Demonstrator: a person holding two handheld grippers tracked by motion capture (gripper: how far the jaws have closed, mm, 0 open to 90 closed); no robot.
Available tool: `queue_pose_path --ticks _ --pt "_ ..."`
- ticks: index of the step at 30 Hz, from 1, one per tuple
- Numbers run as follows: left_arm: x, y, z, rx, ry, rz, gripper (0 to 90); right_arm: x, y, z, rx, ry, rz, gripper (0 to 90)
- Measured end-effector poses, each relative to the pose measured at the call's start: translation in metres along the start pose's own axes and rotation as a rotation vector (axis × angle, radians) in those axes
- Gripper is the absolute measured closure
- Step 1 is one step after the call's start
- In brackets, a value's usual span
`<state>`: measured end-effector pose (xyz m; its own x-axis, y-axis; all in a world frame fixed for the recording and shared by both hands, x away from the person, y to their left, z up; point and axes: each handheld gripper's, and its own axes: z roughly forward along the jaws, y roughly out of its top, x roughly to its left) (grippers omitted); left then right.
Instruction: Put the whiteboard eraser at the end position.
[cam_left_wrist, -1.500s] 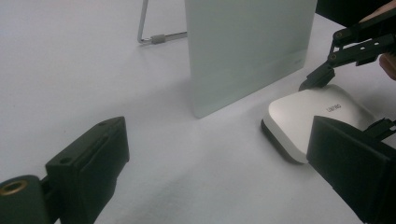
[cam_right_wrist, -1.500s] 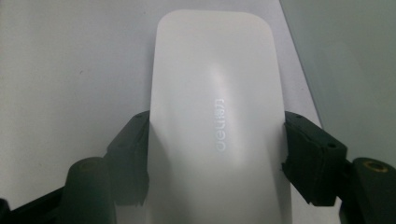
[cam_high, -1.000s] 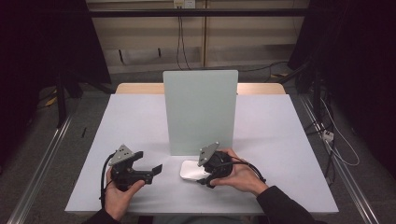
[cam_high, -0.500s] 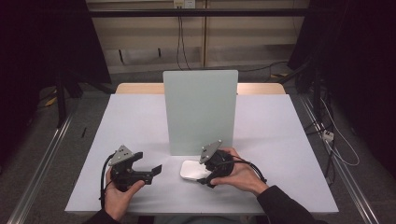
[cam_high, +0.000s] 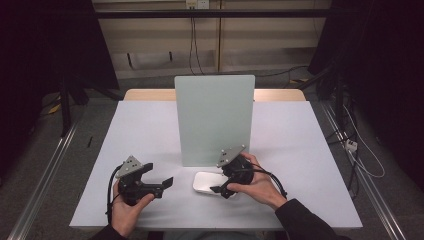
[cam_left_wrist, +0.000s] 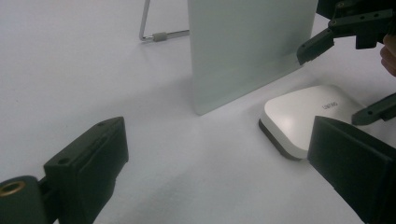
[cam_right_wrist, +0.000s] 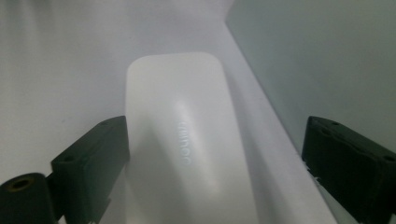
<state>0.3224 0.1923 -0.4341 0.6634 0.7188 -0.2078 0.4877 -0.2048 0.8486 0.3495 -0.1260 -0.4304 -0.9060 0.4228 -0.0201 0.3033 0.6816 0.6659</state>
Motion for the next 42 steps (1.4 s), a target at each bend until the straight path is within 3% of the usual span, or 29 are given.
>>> queue_pose_path --ticks 8,12,15,24,26,42 --pt "0.000 0.000 -0.001 -0.006 -0.001 0.014 4.3 0.000 0.001 -0.004 -0.034 -0.006 0.051 8.9" --pt "0.000 0.001 -0.001 -0.004 -0.007 0.021 4.3 0.000 0.002 -0.008 -0.062 -0.057 0.092 9.2" --pt "0.000 0.001 -0.002 0.002 -0.016 0.028 4.0 -0.001 0.001 -0.011 -0.076 -0.064 0.128 9.2" --pt "-0.001 0.001 -0.002 0.001 -0.013 0.040 4.0 -0.001 -0.006 -0.018 -0.110 -0.154 0.170 8.3" --pt "-0.002 0.001 -0.002 0.000 -0.003 0.041 4.0 0.000 -0.009 -0.020 -0.131 -0.191 0.177 8.2" --pt "-0.001 0.001 -0.003 -0.011 0.006 0.032 4.1 -0.002 -0.047 -0.045 -0.204 -0.290 0.303 8.9"
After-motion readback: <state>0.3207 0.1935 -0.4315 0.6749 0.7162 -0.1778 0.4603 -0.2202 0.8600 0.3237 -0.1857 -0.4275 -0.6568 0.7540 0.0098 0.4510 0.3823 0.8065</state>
